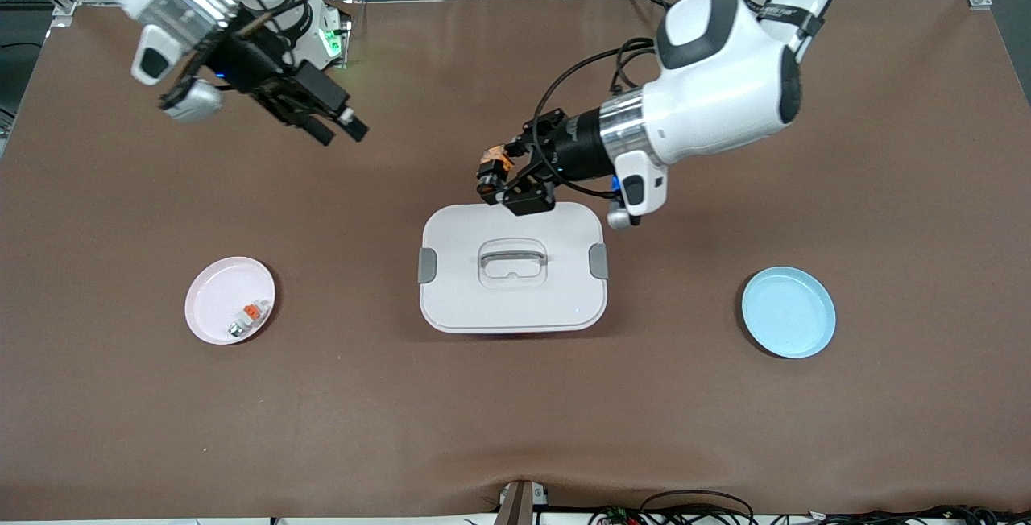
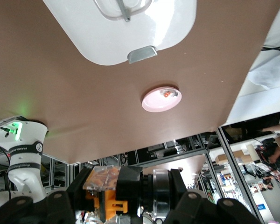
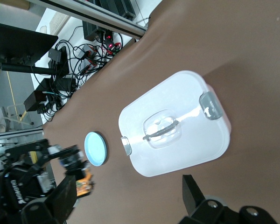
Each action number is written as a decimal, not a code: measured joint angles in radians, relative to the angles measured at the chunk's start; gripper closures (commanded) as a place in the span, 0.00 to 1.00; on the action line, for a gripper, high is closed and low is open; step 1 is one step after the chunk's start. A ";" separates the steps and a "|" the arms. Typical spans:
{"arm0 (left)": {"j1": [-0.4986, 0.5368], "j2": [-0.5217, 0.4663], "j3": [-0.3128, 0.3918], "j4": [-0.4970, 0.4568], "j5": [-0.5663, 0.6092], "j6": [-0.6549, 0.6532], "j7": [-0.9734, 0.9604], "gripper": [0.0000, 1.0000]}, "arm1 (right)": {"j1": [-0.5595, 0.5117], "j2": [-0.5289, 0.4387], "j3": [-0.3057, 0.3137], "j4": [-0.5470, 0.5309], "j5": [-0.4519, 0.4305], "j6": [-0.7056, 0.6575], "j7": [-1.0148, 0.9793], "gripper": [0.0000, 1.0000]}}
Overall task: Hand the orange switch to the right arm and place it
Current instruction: 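Move the right gripper toward the switch held by the left gripper, then close the right gripper on the switch and open the left gripper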
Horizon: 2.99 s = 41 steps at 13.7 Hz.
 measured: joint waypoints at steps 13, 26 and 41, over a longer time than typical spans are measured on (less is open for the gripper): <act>-0.074 0.025 0.001 0.013 0.015 0.067 -0.047 0.62 | 0.000 0.038 0.141 -0.162 0.000 0.239 0.067 0.00; -0.077 0.015 0.000 0.017 0.015 0.065 -0.052 0.62 | -0.041 0.050 0.156 -0.072 -0.044 0.047 0.078 0.00; -0.085 0.024 -0.001 0.009 0.016 0.066 -0.052 0.62 | -0.035 0.121 0.175 0.049 -0.122 0.061 0.167 0.00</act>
